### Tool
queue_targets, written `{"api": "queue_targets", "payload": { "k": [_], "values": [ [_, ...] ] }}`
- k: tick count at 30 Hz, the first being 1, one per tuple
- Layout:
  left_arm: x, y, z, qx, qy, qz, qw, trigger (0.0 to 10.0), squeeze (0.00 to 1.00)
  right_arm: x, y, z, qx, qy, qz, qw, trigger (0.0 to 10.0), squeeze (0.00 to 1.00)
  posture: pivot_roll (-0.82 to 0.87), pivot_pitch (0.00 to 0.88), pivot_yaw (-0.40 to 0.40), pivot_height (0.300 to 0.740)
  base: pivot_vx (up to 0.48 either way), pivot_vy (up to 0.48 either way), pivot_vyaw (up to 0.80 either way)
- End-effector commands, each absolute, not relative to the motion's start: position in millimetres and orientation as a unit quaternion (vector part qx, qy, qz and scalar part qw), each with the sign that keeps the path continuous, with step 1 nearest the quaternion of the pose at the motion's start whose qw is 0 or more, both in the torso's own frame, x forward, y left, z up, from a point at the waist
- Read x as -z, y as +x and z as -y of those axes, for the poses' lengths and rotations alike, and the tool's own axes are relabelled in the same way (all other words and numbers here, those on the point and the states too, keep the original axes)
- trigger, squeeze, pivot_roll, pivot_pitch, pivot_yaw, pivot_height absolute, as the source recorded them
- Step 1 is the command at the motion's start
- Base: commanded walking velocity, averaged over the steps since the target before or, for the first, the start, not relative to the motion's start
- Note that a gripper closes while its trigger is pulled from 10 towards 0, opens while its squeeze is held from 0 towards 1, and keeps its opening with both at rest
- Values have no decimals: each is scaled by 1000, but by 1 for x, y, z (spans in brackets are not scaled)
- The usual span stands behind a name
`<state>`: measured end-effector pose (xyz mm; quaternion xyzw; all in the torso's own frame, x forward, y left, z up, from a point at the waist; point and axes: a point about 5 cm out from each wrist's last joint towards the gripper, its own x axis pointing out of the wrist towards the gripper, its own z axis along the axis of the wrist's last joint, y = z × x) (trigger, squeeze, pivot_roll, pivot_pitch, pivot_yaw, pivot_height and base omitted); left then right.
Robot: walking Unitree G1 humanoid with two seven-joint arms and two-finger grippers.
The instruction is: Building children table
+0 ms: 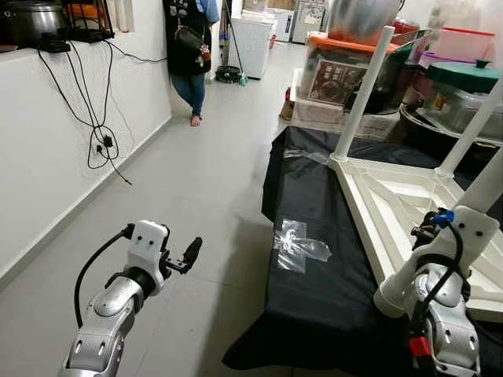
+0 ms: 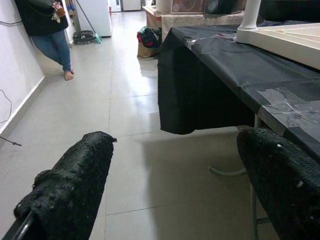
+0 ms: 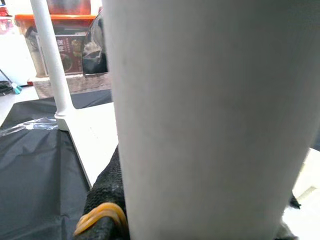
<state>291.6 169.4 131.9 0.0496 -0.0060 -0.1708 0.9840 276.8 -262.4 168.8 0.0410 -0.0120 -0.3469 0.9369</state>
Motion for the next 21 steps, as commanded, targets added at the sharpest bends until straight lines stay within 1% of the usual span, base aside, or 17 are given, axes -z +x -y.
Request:
{"api": "queue_targets", "payload": {
  "k": [1,8,21],
  "values": [
    [-130,292,-168,171,52,1,984,10000,0,-128,261,278,410,31,-81,908,10000,0,36,0,-64,740,0,0,0],
    [-128,291,-168,167,52,-1,985,10000,0,-126,259,277,438,33,-76,895,10000,0,38,0,-69,740,0,0,0],
    [-128,294,-170,162,57,1,985,10000,0,-132,264,274,444,31,-59,893,10000,0,41,0,-70,740,0,0,0]
  ]
}}
